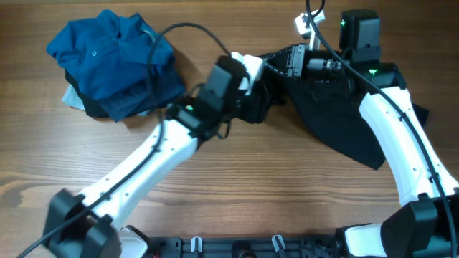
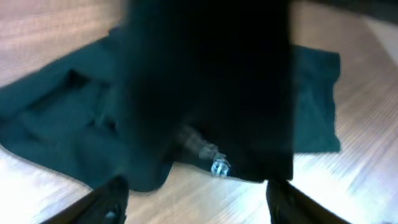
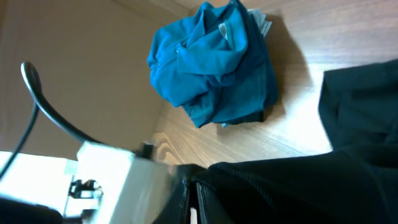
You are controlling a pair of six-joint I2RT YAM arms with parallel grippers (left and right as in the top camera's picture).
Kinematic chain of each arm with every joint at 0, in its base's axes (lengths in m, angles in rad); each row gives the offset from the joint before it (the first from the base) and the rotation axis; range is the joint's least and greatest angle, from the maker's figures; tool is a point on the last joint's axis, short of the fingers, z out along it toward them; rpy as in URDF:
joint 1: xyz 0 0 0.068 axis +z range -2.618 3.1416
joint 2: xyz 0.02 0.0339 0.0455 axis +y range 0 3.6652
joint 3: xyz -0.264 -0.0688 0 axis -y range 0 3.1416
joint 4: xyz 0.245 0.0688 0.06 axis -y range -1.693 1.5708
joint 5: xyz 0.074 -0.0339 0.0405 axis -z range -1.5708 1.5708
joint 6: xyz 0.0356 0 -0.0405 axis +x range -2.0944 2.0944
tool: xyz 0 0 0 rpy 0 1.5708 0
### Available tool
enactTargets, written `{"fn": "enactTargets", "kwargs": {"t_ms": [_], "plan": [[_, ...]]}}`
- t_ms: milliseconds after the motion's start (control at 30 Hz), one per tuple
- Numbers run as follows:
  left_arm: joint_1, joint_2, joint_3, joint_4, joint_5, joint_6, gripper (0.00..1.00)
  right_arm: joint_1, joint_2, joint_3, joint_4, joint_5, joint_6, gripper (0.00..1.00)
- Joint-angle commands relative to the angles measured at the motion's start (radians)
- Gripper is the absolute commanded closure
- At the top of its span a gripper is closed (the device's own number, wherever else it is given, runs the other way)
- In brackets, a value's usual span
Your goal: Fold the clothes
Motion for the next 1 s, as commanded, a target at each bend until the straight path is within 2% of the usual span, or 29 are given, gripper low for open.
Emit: {"fn": "enactTargets", "kwargs": {"t_ms": [0,133,233,300,400,433,467,500,533,667,733,767,800,833,900,933,967], "plan": [[-0.075,0.055,0.014,0.082,-0.192,-0.009,0.28,0.037,0.002,0.010,0.022,-0.008,0.062,0.96],[-0.128,0.087,0.014,0.109,-0.325,-0.037,0.26,0.066,0.002,0.010,0.058,-0.009,0.094,0.96],[-0.143,0.093,0.014,0.105,-0.356,-0.043,0.31,0.072,0.002,0.010,0.077,-0.008,0.096,0.96],[-0.144,0.093,0.014,0.102,-0.365,-0.059,0.41,0.072,0.002,0.010,0.088,-0.008,0.109,0.95],[-0.144,0.093,0.014,0.083,-0.415,-0.066,0.64,0.072,0.002,0.010,0.103,-0.007,0.110,0.95],[-0.144,0.093,0.014,0.074,-0.433,-0.066,0.71,0.070,0.002,0.010,0.102,-0.001,0.110,0.93],[-0.144,0.091,0.014,0.064,-0.446,-0.066,0.83,0.067,0.002,0.010,0.103,0.007,0.107,0.88],[-0.143,0.089,0.014,0.045,-0.472,-0.067,0.91,0.060,0.002,0.010,0.102,0.026,0.087,0.83],[-0.143,0.084,0.014,0.025,-0.493,-0.069,0.96,0.050,0.002,0.010,0.101,0.042,0.063,0.81],[-0.143,0.074,0.014,-0.030,-0.513,-0.069,0.96,-0.031,0.002,0.010,0.010,0.185,-0.060,0.74],[-0.143,0.069,0.014,-0.055,-0.513,-0.069,0.86,-0.087,0.002,0.010,-0.087,0.335,-0.074,0.67],[-0.143,0.067,0.014,-0.071,-0.512,-0.069,0.77,-0.136,0.005,0.010,-0.164,0.459,-0.074,0.61],[-0.143,0.064,0.014,-0.083,-0.509,-0.069,0.67,-0.182,0.009,0.009,-0.227,0.563,-0.074,0.60],[-0.143,0.063,0.014,-0.094,-0.508,-0.069,0.47,-0.232,0.015,0.009,-0.283,0.644,-0.073,0.59],[-0.145,0.059,0.014,-0.110,-0.496,-0.069,0.32,-0.329,0.037,0.009,-0.369,0.720,-0.074,0.53],[-0.144,0.055,0.014,-0.114,-0.477,-0.069,0.05,-0.388,0.053,0.009,-0.410,0.742,-0.075,0.50],[-0.144,0.047,0.014,-0.114,-0.454,-0.069,0.00,-0.441,0.072,0.006,-0.443,0.751,-0.084,0.48]]}}
